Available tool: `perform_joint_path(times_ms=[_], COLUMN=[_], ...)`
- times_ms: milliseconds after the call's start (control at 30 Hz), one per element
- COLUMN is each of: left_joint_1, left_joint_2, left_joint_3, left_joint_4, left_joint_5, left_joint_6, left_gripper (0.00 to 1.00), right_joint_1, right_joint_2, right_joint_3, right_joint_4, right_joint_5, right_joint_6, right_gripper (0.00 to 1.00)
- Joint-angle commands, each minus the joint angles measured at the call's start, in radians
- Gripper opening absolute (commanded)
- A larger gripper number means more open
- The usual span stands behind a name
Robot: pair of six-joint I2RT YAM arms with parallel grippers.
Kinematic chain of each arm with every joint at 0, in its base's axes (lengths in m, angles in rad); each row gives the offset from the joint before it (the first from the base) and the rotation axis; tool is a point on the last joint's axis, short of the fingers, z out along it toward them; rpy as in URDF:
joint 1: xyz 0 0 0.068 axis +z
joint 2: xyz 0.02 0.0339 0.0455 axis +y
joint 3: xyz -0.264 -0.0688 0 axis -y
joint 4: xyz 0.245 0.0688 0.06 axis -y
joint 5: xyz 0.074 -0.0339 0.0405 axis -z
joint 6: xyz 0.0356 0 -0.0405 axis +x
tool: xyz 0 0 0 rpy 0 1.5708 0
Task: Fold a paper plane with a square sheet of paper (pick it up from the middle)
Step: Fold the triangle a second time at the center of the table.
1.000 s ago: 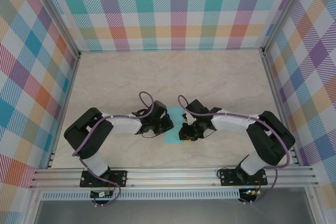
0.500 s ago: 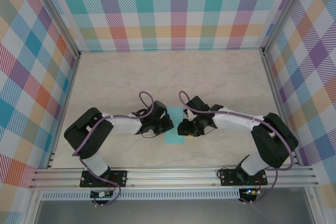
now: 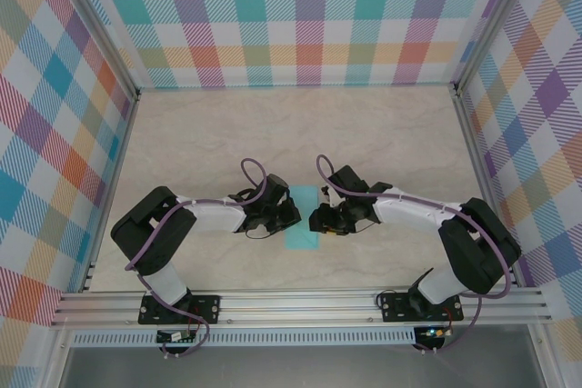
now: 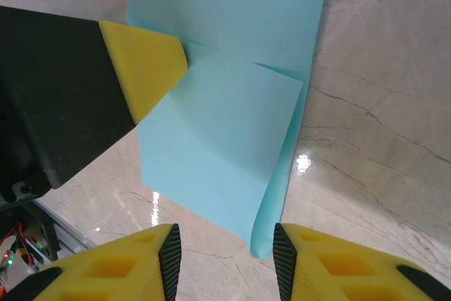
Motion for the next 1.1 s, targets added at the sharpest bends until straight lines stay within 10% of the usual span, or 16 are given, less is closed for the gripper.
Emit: perform_joint_path(times_ms=[0,1067], left_joint_1=[-0.020,-0.020], left_joint_2=[0.005,0.001], left_joint_3=[-0.020,-0.010], left_joint_4=[-0.023,-0.016], left_joint_5=[-0.019,-0.013], left_joint_6=[-0.012,-0.015], left_gripper=[0.07,0.07], right_joint_1=[-0.003,-0.064], right_joint_2=[-0.018,0.135], right_joint_3=[-0.017,-0.007], right_joint_4=[0.026,0.213], right_joint_5=[-0.001,-0.152], right_joint_6=[0.016,0.063], right_gripper=[0.44,0.35])
